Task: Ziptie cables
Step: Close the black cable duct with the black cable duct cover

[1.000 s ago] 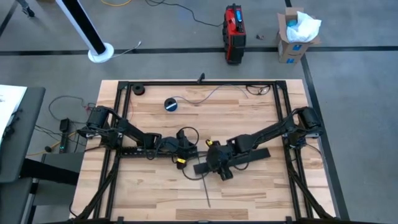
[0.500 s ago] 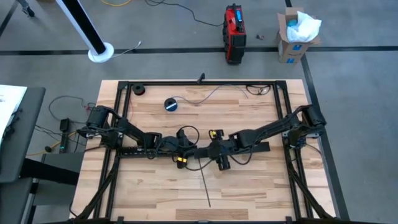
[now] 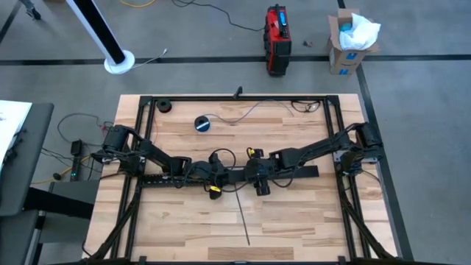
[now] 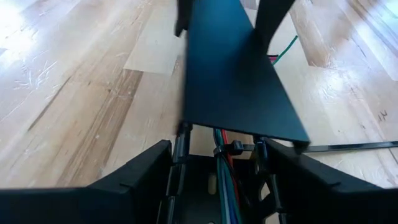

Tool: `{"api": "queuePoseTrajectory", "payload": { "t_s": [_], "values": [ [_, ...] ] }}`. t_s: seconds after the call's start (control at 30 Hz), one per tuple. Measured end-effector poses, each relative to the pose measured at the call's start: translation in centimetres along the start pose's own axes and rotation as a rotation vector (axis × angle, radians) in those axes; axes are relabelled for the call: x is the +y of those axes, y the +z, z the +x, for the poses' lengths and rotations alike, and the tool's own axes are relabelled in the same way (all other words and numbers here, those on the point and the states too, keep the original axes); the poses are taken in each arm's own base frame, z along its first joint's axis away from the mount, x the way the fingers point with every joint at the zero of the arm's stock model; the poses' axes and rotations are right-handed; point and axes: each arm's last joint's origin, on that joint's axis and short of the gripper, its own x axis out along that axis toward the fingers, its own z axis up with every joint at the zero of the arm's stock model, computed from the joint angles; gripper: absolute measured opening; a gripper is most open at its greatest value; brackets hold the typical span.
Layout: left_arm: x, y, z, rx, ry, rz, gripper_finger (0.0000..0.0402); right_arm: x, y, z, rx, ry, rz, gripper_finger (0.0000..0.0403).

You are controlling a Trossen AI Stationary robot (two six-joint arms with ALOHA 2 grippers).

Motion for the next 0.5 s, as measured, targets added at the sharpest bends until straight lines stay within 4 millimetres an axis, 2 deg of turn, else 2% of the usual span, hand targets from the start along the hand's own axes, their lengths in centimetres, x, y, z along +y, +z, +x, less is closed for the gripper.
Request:
{"api": "queuePoseTrajectory", "payload": {
  "t_s": [0.3, 0.5],
  "values": [
    [0.0, 0.0, 0.0, -0.005, -0.006, -0.003, 0.023, -0.4, 0.1, 0.1, -0.015, 0.023, 0.003, 0.0226],
    [-0.1, 0.0, 0.0, -0.006, -0.008, -0.003, 0.023, -1.4, 0.0, 0.2, -0.016, 0.039, 0.025, 0.0226]
  ]
}}
